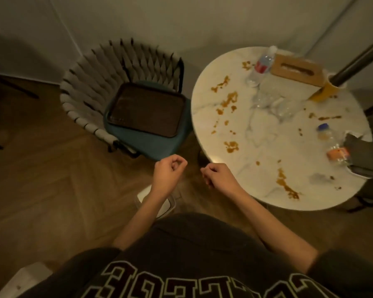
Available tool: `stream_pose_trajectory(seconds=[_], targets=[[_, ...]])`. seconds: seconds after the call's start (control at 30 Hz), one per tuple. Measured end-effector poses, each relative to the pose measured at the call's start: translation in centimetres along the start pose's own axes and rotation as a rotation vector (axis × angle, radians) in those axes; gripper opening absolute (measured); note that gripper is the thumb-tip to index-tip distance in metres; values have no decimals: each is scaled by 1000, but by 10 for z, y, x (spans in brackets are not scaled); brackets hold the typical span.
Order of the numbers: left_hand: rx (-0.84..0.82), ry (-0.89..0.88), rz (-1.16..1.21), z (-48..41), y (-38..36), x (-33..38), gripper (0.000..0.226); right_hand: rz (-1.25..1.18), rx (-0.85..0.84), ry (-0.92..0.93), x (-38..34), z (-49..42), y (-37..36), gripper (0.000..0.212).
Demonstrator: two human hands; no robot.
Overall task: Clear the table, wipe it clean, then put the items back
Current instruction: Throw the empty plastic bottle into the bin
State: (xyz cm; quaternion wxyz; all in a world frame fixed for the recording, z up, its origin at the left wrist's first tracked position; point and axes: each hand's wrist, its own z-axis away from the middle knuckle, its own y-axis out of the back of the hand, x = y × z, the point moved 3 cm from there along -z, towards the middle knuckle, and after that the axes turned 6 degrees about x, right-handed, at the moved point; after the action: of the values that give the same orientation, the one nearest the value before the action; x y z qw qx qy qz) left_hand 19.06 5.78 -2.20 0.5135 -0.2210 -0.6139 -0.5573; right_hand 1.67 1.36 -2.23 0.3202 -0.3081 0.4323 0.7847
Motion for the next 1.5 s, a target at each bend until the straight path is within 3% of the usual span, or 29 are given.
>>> stream_pose_trajectory(seconds=[0.27,0.47,0.63,0.73,0.83,0.97,1.33,1.5], targets=[[-183,-72,-122,27,-124,69,35,-34,165,-114,93,39,146,39],[-219,-192,-256,44,-222,113,3,12,330,-148,178,42,266,31],[-237,-186,-361,43,-282,135,30,111,412,-119,234,28,344,8],[-274,-85,-511,34,-299,131,48,208,423,-123,256,3,375,4],[-347,70,-646,26,-300,113,63,285,384,-127,261,-21,391,26],[-379,143,-723,26,-295,92,74,428,357,-88,259,-63,401,49],[-377,178,-810,23,-294,91,70,499,334,-140,260,-113,380,54],[-373,200,-824,24,-290,92,78,167,397,-168,255,-98,365,55]])
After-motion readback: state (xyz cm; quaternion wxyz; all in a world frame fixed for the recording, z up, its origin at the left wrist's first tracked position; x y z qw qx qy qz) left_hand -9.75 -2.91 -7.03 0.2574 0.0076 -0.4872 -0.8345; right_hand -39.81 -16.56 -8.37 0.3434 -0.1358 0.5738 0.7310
